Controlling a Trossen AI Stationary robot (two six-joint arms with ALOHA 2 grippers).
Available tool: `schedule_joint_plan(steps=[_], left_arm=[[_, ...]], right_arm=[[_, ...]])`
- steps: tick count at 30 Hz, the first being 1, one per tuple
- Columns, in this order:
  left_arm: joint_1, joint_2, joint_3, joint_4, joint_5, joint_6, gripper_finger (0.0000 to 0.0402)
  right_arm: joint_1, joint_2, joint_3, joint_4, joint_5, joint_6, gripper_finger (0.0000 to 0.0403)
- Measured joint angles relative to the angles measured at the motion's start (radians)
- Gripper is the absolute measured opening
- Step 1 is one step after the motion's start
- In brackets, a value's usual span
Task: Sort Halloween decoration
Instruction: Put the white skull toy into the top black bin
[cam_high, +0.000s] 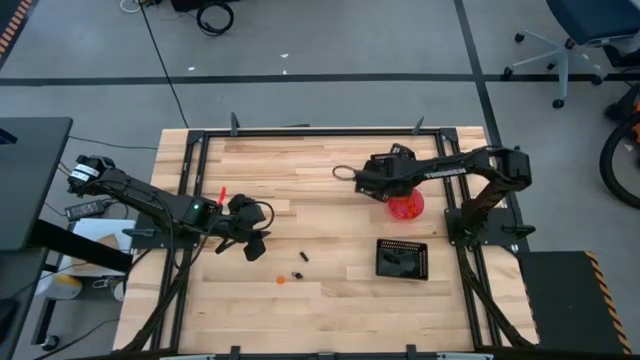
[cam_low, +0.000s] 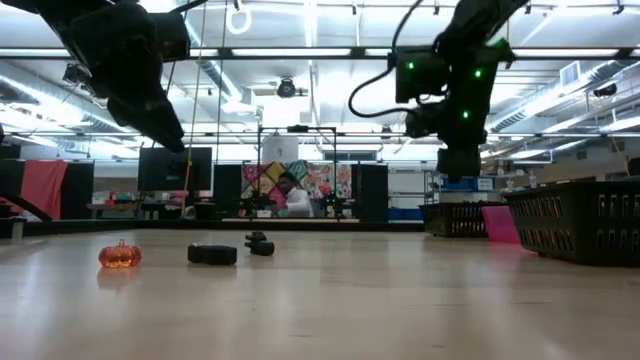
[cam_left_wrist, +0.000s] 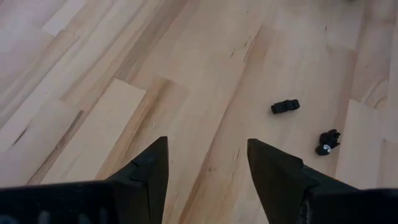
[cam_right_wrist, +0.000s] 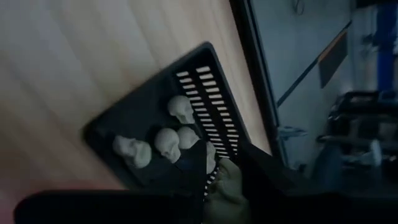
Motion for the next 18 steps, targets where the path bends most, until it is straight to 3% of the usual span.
schedule_joint_plan(steps=[5, 18], left_arm=[[0.0, 0.0, 0.0, 0.0, 0.0, 0.0, 0.0192], [0.0, 0.0, 0.0, -0.002, 0.001, 0.004, 0.0192]], right_arm=[[-0.101, -0.012, -0.042, 0.102, -0.043, -0.024, 0.0091], [-0.283, -0.012, -0.061, 0.223, -0.32, -0.029, 0.0097]])
